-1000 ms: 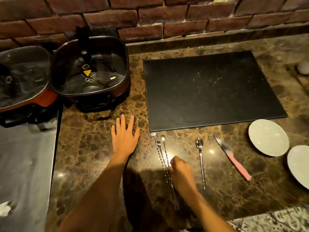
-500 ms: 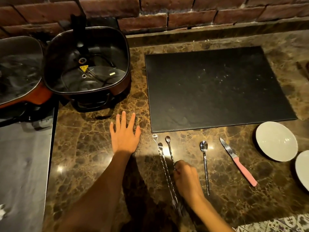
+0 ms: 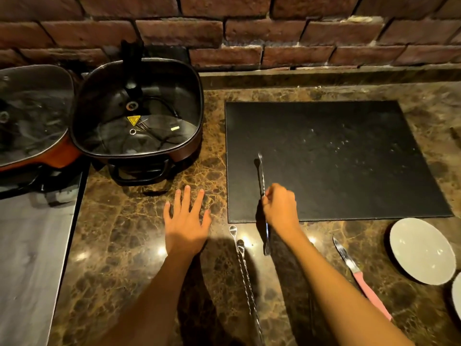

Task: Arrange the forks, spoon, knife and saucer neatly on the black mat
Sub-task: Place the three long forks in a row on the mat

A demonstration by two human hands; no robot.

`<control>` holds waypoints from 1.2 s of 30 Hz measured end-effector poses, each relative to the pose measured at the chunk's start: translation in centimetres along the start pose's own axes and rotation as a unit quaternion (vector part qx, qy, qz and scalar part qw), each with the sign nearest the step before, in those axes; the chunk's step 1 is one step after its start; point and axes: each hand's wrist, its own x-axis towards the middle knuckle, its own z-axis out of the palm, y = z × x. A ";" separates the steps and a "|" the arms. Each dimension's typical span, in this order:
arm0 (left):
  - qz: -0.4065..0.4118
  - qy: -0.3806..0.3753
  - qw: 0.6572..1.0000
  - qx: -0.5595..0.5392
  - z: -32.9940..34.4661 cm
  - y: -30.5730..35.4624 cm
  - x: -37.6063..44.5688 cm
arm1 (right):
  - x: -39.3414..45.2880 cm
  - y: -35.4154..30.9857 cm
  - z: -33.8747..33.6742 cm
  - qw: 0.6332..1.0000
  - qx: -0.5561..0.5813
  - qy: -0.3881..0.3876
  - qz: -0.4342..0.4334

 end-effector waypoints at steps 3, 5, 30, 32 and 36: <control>0.011 0.040 0.999 -0.003 0.6 -0.2 -0.1 | 2.8 -1.4 0.1 1.000 -0.009 -0.002 0.002; 0.022 0.058 0.998 -0.002 0.8 -0.3 -0.1 | 4.0 -2.0 0.2 1.000 -0.023 -0.009 0.008; -0.013 -0.007 1.000 -0.021 -1.1 0.5 0.0 | -13.3 3.8 3.0 0.992 -0.033 -0.120 -0.010; -0.020 -0.027 0.999 -0.028 -1.3 0.5 0.1 | -15.4 4.4 3.1 0.990 -0.036 -0.140 -0.002; -0.023 -0.049 0.998 -0.041 -1.5 0.5 0.3 | -17.4 4.8 3.3 0.985 -0.060 -0.162 -0.001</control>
